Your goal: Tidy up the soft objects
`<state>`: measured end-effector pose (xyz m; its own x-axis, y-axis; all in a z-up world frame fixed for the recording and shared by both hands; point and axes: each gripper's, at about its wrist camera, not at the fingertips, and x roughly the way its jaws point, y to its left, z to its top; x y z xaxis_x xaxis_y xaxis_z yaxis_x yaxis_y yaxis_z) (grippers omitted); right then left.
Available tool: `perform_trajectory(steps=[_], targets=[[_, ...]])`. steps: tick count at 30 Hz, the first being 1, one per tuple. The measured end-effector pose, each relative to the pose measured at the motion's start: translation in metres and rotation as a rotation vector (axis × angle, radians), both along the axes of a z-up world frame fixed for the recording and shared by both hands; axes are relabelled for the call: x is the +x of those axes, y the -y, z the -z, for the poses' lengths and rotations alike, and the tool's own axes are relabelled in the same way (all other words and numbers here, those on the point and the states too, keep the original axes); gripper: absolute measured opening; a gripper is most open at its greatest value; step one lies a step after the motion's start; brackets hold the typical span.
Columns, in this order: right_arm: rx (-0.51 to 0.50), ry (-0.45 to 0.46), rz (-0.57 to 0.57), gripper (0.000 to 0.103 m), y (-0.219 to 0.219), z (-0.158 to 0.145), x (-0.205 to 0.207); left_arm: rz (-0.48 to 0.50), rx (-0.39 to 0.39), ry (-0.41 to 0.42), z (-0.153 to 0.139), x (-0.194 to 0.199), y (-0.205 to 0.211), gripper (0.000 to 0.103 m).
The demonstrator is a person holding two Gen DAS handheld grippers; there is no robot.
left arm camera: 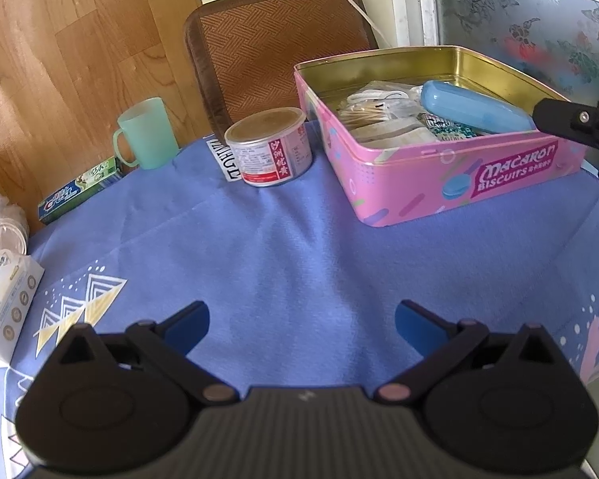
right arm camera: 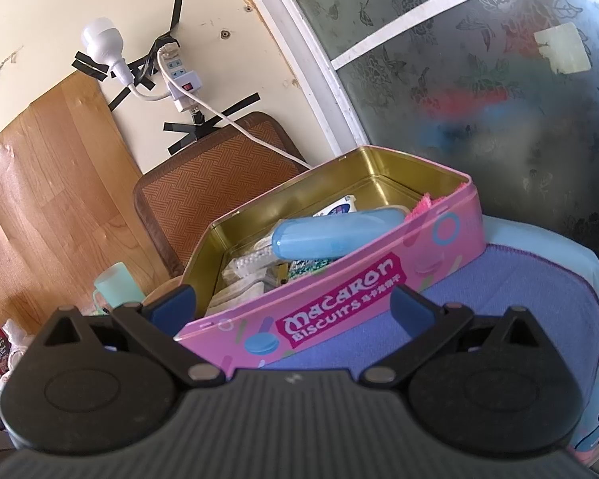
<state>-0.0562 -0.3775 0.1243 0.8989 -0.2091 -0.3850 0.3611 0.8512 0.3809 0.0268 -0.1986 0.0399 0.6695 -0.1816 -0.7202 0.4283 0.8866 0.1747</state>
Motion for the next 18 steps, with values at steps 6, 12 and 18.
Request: perform_trajectory(steps=[6,12,18], targets=[[0.002,0.0,0.002,0.103,0.0003,0.0006,0.0004,0.009,0.004,-0.005,0.0008,-0.0003,0.0014,0.103],[0.003,-0.001,0.004,0.103,0.0002,0.0012,0.0006,0.02,0.008,-0.011,0.0023,-0.0018,0.0041,0.103],[0.006,-0.003,0.009,0.103,0.0,0.0023,0.0005,0.028,0.013,-0.014,0.0034,-0.0022,0.0047,0.103]])
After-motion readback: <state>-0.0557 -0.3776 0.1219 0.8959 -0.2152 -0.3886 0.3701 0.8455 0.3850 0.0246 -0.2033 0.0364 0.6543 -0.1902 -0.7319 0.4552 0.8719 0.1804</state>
